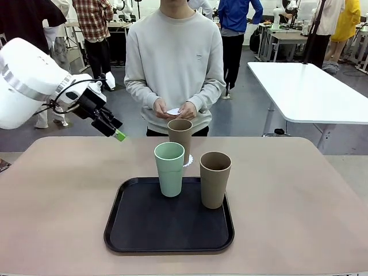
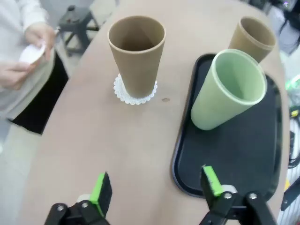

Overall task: Place coasters on the table and set cups on them.
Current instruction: Pick up one Reusable plastic cup and place it on a coaster set by the human, then take one Reusable plastic cup from the Flat Tray and place it on a coaster set by the human.

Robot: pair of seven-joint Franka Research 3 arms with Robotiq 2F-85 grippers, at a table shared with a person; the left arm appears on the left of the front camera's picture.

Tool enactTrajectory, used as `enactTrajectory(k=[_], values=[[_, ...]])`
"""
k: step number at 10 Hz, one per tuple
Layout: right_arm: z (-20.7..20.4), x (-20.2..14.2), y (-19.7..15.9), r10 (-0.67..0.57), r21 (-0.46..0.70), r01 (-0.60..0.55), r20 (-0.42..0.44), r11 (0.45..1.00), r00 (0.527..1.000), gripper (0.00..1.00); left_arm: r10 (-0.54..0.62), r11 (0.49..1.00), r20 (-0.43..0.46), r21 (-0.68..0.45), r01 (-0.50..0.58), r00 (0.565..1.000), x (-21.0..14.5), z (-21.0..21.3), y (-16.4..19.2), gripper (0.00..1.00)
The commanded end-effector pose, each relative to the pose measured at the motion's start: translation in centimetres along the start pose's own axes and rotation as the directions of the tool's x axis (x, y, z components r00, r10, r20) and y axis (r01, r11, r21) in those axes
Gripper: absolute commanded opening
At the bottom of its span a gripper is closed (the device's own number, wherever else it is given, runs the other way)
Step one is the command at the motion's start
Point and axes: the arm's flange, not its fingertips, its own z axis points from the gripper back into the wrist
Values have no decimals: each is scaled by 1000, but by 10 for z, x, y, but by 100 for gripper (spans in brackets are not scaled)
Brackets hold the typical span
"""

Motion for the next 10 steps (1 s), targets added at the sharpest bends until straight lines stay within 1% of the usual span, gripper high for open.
enactTrajectory(k=[1,2,4,6,7,10], values=[[0,0,0,0,14,0,4,1000,1000,100,197,977,-184,-47,-209,963,38,-5,-11,100],[0,0,0,0,14,0,4,1000,1000,100,234,965,-233,-60,-254,944,46,-7,-14,100],[0,0,0,0,14,0,4,1000,1000,100,226,972,-241,-16,-236,944,64,-7,-23,100],[0,0,0,0,14,0,4,1000,1000,100,233,972,-262,30,-234,936,75,-12,-24,100],[0,0,0,0,14,0,4,1000,1000,100,240,969,-241,-6,-249,940,61,-8,-30,100],[0,0,0,0,14,0,4,1000,1000,100,240,969,-241,-6,-249,940,61,-8,-30,100]])
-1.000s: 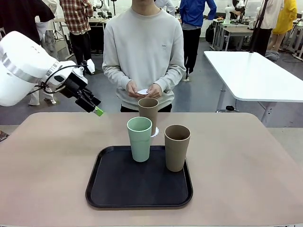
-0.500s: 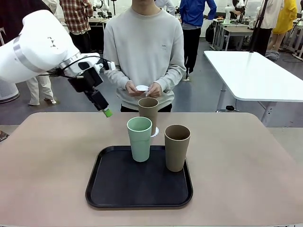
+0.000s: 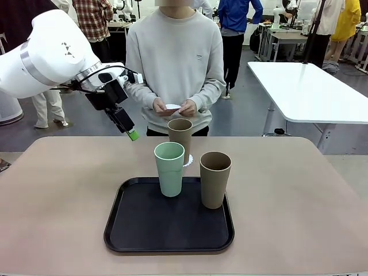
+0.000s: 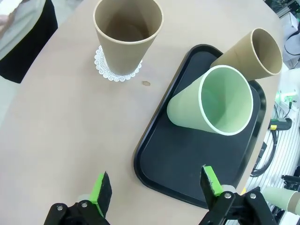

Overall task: Place coasters on the table and set cups on them.
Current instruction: Take one Reusable plastic cup from the Flat Tray and place it on a coaster set by the human.

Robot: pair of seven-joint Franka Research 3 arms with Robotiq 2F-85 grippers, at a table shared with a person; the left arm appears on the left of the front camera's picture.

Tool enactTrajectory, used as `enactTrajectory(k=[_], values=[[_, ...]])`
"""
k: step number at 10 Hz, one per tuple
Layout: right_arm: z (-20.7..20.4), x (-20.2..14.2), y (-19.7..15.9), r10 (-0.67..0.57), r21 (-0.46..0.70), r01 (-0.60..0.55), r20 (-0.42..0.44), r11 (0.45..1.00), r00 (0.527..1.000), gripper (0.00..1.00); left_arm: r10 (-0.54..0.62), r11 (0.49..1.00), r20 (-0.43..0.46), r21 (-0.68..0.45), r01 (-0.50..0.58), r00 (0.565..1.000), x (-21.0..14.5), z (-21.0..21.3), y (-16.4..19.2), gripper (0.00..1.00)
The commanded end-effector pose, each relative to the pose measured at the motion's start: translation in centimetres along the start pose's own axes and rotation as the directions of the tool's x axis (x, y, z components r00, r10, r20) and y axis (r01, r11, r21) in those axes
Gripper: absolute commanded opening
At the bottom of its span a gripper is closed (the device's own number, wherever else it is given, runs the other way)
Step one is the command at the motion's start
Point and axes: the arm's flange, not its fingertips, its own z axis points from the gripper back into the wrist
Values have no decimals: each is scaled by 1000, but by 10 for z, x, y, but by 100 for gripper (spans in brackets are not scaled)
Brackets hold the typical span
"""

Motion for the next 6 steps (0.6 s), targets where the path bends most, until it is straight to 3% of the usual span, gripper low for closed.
enactTrajectory(k=[1,5,6], values=[[0,1,0,1,15,-1,4,1000,1000,100,-2,1000,5,-2,2,1000,-4,2,-2,100],[0,1,0,1,15,-1,4,1000,1000,100,0,1000,0,0,0,1000,0,0,0,100],[0,1,0,1,15,-1,4,1000,1000,100,92,993,15,66,-93,996,-16,8,-22,100]])
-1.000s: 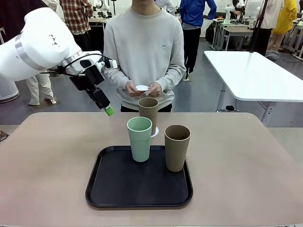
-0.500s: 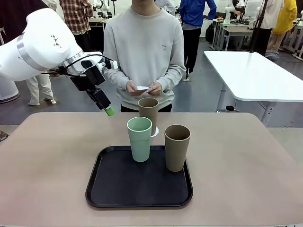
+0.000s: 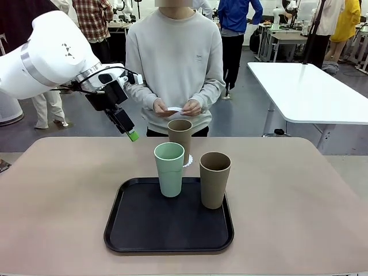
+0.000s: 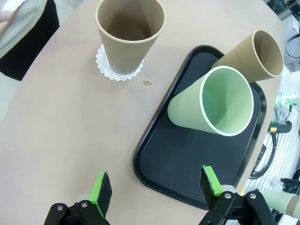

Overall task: Place coasters on the table and set cups on them.
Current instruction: Take one Reusable plastic cup from the Flat Tray and place it on a coaster set by the human.

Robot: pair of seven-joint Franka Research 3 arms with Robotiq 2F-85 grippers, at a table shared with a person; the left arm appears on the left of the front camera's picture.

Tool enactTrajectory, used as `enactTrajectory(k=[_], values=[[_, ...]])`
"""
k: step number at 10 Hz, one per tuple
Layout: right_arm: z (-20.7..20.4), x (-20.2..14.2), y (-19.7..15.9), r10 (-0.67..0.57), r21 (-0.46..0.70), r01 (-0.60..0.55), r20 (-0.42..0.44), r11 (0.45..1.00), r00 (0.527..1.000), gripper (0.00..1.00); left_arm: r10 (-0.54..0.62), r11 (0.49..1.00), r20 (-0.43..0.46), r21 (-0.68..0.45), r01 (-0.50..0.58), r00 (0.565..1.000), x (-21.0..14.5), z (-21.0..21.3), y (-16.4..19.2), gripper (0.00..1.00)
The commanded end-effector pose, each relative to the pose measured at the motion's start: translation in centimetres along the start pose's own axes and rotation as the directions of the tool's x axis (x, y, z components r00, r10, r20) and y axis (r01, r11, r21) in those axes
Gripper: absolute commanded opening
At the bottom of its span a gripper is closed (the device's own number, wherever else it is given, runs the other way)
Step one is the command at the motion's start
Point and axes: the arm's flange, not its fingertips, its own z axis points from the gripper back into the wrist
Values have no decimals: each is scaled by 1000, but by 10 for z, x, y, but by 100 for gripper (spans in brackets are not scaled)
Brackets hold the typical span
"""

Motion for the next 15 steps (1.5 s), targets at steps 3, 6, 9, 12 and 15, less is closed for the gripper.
enactTrajectory(k=[3,6,9,12,15], values=[[0,1,0,1,15,-1,4,1000,1000,100,342,887,-13,335,-318,939,-91,33,-37,100],[0,1,0,1,15,-1,4,1000,1000,100,527,817,-41,299,-493,849,-175,48,-22,100],[0,1,0,1,15,-1,4,1000,1000,100,511,826,-21,288,-484,859,-185,45,-17,100],[0,1,0,1,15,-1,4,1000,1000,100,555,778,326,-529,-338,766,-247,104,30,100],[0,1,0,1,15,-1,4,1000,1000,100,644,670,374,-696,-256,667,-315,143,55,100]])
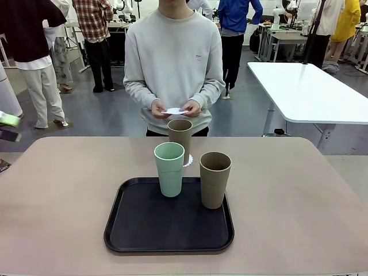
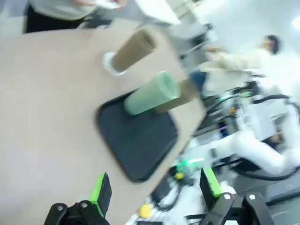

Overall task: Place coasters on the table and set cups on them.
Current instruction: Take one Reusable plastic cup from the Flat Tray and place it on a coaster set by the human.

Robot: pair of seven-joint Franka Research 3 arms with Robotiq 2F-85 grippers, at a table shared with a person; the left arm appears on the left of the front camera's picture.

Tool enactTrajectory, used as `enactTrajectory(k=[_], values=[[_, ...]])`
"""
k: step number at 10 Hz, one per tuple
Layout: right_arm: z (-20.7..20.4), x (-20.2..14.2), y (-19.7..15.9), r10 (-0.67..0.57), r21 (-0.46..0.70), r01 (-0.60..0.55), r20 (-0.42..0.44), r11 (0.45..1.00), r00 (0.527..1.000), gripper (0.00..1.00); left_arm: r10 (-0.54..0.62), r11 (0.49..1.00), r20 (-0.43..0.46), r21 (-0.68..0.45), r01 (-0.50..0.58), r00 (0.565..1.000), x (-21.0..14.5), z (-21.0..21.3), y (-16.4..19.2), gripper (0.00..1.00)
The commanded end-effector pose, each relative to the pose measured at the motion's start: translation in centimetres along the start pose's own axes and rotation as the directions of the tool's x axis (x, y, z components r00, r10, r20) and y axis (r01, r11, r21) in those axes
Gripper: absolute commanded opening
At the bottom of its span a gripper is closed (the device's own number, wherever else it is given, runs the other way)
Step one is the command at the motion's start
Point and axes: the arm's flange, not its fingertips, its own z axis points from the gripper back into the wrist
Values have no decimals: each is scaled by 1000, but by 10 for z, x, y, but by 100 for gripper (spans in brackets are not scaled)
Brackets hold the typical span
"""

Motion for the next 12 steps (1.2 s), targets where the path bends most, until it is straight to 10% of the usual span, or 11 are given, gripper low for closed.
enactTrajectory(k=[1,12], values=[[-1,1,0,2,15,-2,3,1000,1000,100,133,964,54,-241,-116,990,-4,27,29,100],[-1,1,0,2,15,-2,3,1000,1000,100,259,948,-11,-189,-257,966,-10,65,103,100]])
